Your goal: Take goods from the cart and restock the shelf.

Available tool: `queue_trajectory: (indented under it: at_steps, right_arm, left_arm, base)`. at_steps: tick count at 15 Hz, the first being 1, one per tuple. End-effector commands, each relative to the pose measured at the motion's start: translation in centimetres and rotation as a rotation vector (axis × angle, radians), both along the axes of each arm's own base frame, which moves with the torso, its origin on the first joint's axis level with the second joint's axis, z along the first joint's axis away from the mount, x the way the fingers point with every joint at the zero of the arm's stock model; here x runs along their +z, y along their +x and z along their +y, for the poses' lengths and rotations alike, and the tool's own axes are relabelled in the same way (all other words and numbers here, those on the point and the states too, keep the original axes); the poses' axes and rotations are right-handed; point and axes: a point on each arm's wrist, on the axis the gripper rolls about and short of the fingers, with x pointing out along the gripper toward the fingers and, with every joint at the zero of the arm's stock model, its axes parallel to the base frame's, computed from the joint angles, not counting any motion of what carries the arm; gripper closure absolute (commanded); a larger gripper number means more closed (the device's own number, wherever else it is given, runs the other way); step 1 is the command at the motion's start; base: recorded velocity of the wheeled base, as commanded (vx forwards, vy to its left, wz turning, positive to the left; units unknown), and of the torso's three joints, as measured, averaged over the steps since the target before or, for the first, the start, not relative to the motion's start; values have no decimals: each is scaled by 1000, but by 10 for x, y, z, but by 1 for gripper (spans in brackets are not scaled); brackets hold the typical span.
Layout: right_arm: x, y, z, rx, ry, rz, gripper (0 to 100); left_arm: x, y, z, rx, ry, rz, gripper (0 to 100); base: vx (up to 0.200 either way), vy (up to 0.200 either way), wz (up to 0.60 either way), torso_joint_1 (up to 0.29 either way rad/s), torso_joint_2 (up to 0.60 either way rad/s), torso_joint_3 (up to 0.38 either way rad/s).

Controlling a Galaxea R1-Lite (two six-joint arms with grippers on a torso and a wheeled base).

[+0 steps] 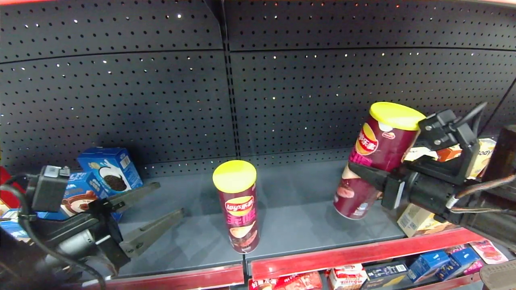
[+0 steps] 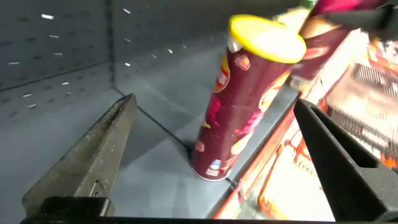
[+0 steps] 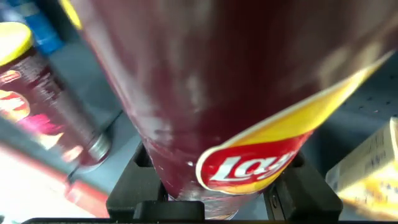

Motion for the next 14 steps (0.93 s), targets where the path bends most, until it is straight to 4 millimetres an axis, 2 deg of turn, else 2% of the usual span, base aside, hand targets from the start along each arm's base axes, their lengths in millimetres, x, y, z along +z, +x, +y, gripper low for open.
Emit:
queue_trajectory:
  at_steps: [1, 5, 6, 9, 14]
  right_arm:
    - [-9, 33, 18, -42, -26, 31, 100]
    - [-11, 65, 30, -107, -26, 28, 100]
    - [-12, 68, 33, -82, -24, 29, 100]
    - [-20, 65, 39, 135, -50, 25, 100]
    - [-36, 89, 53, 232, -60, -20, 100]
  left_arm:
    - [6, -23, 7, 38, -10, -30, 0]
    - [11, -39, 10, 58, -6, -35, 0]
    - [10, -40, 10, 63, -8, -22, 0]
    - [9, -40, 10, 52, -3, -9, 0]
    - [17, -50, 10, 49, -11, -65, 0]
  base:
    - [0, 0, 0, 0, 0, 0]
    - [0, 0, 0, 0, 0, 0]
    - [0, 0, 0, 0, 0, 0]
    - [0, 0, 0, 0, 0, 0]
    - [0, 0, 0, 0, 0, 0]
